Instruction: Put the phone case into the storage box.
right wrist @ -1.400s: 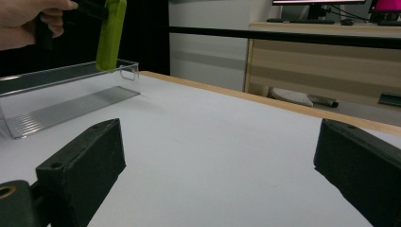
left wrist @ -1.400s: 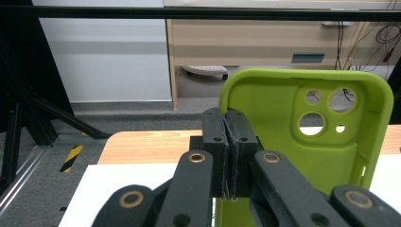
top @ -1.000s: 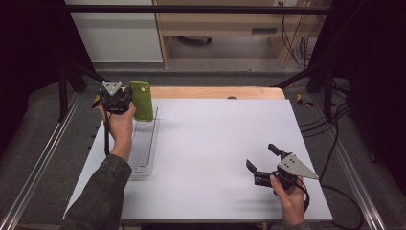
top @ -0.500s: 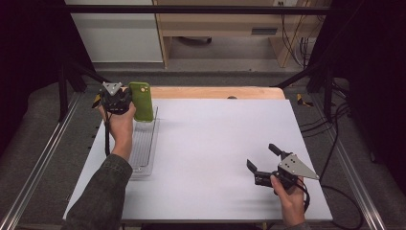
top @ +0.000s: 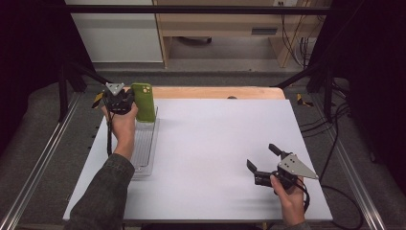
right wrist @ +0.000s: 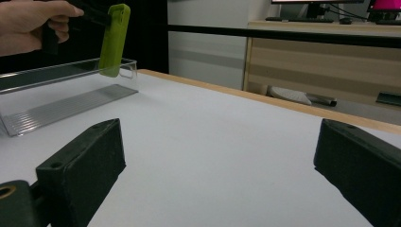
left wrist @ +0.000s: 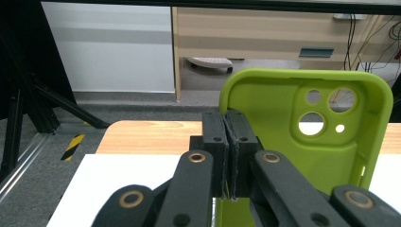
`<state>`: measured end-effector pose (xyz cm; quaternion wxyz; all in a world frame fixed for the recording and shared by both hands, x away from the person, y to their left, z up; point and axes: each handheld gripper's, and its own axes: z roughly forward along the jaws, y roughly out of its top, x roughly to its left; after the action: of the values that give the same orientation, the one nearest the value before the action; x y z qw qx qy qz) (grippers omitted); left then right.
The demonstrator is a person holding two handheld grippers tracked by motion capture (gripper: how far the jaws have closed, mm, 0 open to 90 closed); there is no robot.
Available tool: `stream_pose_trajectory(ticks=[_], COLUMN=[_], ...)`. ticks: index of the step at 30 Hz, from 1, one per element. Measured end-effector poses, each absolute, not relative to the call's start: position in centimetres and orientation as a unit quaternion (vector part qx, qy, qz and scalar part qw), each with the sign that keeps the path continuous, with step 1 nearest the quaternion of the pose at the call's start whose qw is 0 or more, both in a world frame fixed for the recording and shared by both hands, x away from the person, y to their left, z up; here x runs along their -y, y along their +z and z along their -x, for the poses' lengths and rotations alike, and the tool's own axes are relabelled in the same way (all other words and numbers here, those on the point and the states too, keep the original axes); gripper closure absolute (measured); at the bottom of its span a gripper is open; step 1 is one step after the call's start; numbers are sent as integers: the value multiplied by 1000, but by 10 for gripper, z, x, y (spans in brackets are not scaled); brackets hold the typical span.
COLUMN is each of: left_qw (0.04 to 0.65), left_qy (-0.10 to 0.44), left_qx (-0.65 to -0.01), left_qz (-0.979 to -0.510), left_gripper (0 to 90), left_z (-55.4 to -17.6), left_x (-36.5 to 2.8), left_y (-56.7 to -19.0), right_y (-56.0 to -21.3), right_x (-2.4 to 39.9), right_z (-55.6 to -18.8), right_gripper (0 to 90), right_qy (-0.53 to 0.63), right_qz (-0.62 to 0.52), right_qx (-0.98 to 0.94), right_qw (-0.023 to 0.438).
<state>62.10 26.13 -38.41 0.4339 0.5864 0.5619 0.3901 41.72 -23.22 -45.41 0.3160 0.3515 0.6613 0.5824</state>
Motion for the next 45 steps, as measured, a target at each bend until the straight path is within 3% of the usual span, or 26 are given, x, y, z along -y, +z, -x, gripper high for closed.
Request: stream_pose_trajectory(ticks=[45], left_qw=[431], left_qy=[386], left_qx=[-571], left_qz=[-582], left_gripper=[872], left_z=[-621], left_x=[-256], left_y=[-381], right_y=[-453], right_x=[232], right_z=[-417], right_gripper=[29], right_qy=[586], right_qz=[-352], right_qx=[-658], right_qw=[316])
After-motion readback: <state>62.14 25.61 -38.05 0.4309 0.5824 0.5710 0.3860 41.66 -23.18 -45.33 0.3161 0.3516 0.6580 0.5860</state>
